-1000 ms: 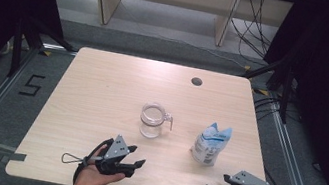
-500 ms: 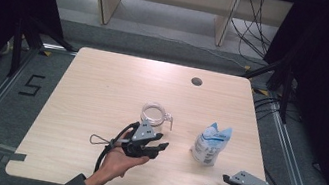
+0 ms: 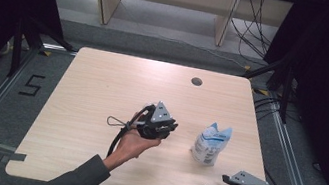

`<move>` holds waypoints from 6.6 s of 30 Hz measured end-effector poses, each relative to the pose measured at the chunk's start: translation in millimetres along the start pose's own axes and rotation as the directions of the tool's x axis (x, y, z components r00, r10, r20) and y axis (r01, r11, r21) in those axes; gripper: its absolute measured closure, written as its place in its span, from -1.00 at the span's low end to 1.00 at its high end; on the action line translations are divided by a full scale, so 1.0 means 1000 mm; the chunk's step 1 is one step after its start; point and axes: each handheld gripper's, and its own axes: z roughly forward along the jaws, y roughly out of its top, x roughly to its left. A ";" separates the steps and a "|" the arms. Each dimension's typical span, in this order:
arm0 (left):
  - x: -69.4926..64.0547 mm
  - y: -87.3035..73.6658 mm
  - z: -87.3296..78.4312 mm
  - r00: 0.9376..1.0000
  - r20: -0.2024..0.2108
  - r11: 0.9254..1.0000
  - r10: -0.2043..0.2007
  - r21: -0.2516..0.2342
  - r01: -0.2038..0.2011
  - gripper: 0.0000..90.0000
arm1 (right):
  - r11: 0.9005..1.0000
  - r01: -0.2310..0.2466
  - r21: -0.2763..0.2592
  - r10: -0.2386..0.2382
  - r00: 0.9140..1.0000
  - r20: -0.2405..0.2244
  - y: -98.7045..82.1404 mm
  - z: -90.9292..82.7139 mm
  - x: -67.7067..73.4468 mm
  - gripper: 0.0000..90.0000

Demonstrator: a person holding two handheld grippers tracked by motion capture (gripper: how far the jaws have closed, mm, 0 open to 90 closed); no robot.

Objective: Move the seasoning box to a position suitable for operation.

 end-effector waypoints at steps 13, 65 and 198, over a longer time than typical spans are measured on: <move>0.032 0.021 0.023 0.996 -0.092 0.996 -0.016 0.090 0.025 0.97 | 1.000 -0.002 0.001 0.002 1.000 0.007 0.000 0.000 0.002 -0.53; 0.029 0.003 0.010 0.999 -0.043 0.978 0.012 0.209 -0.003 0.85 | 1.000 0.010 0.007 -0.009 1.000 -0.004 0.000 0.001 0.001 -0.53; 0.003 -0.120 -0.074 0.979 0.201 0.999 0.021 0.020 -0.026 0.62 | 1.000 -0.019 0.012 0.019 1.000 -0.022 0.000 0.002 0.004 -0.53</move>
